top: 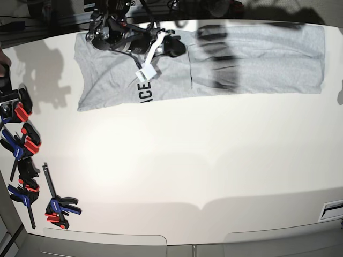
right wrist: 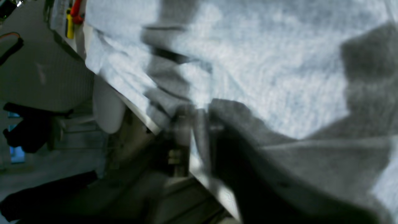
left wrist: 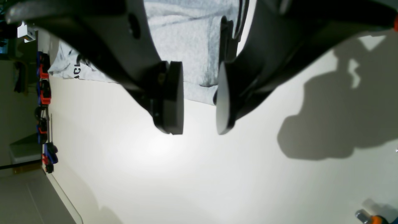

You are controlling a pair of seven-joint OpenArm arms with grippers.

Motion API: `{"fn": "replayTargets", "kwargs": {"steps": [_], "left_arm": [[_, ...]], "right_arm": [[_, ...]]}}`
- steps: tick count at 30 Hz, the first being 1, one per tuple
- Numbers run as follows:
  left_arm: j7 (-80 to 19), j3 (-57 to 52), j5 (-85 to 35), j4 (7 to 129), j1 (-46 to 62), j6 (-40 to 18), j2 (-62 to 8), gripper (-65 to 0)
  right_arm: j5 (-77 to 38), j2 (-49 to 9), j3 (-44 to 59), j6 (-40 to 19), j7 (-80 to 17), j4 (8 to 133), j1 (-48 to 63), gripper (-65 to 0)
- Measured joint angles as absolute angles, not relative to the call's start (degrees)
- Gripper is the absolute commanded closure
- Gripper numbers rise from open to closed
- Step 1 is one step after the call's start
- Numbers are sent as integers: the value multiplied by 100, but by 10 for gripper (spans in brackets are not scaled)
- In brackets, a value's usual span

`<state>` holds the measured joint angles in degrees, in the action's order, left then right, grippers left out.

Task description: Fold the T-shirt properly

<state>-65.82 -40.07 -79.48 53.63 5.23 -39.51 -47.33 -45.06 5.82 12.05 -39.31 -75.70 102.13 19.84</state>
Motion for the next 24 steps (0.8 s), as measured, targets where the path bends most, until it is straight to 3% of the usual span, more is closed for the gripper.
{"fn": "replayTargets", "kwargs": {"steps": [2,9,14,18,24], "left_arm": [[-6582,-4007,-7948,5363,523,-3951,-4733,-167],[-6390,-4007,-7601,5363,541,-3948,-4731,-177],[-6429,-4007,-7620,5369,1125,-3953,-4733,-365],[-6410,-4016,-7618,5365,1793,-3955,-4593,-371],[-6318,-4018,-7843,5365,1990,-3972,-3774,-370]], "right_arm": [[-4552,587,1205,-3931,-7413,10213,1933,-287],[-4965,574,1210,-3933,-7310,10532,1608,-286],[-4980,587,1210,-3946,-7253,10781,1302,-286],[-4934,576,1210,-3948,-7255,10781,1278,-286],[-4654,585,1216,-3948,-7109,10779,1278,-286]]}}
